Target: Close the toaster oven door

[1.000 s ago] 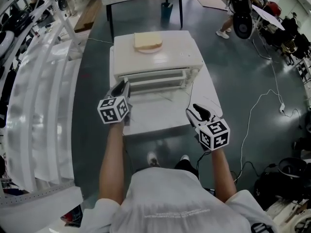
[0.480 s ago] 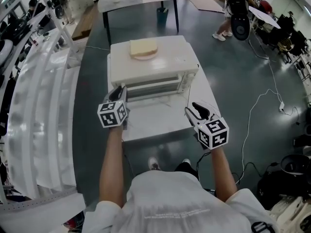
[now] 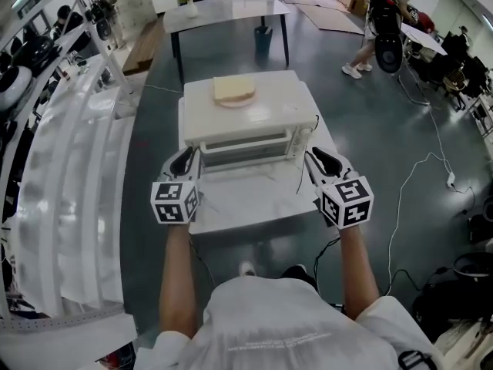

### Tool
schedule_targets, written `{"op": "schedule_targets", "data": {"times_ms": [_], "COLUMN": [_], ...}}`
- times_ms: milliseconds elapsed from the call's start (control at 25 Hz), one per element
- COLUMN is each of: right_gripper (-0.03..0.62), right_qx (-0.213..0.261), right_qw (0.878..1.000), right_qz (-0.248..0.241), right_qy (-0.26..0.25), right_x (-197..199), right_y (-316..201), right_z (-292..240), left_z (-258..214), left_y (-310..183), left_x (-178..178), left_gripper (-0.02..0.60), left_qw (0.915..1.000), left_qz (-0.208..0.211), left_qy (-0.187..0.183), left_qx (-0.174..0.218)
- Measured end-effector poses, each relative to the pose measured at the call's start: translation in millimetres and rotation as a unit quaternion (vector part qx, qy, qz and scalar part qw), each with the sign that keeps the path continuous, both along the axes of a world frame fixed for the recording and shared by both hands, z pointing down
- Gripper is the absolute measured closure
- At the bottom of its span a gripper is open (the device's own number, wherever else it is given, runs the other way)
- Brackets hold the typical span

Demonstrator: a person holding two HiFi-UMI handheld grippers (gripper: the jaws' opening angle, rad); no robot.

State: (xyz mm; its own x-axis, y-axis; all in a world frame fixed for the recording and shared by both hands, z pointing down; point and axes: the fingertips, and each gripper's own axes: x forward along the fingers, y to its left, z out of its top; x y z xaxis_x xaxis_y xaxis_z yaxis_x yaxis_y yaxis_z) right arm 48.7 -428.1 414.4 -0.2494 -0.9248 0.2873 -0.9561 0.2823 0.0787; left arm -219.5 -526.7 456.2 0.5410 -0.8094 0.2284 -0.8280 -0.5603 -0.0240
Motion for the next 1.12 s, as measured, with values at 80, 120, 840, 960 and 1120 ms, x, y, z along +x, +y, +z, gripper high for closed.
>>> {"op": "schedule_targets", "data": {"times_ms": [80, 120, 840, 960, 1120], "right_gripper": [0.525, 0.534, 0.577, 0.579, 0.579], "right_qx": [0.014, 0.021, 0.081, 0.076, 0.072], "right_qw": [1.0, 1.0, 0.993, 0.993, 0.993], "right_qz": [-0.004, -0.006, -0.048, -0.052, -0.054], "right_qy": [0.011, 0.016, 0.07, 0.074, 0.074], "right_x": [-2.9, -4.5, -37.8, -39.7, -39.9], "right_y": [-2.5, -3.5, 8.4, 9.2, 9.9], "right_z": [-11.2, -16.3, -70.9, -68.8, -63.7], "left_z": [-15.8, -23.1, -100.3, -102.4, -96.5], "left_y": [7.8, 11.8, 68.4, 71.0, 70.1], "left_x": [-1.5, -1.2, 36.9, 40.0, 42.0], "left_gripper": [0.53, 0.536, 0.563, 0.563, 0.563], "left_qw": [0.9997, 0.9993, 0.9869, 0.9858, 0.986], "left_qz": [0.009, 0.014, 0.083, 0.087, 0.09], "left_qy": [-0.008, -0.011, -0.057, -0.06, -0.061], "left_qx": [0.022, 0.031, 0.126, 0.131, 0.126]}}
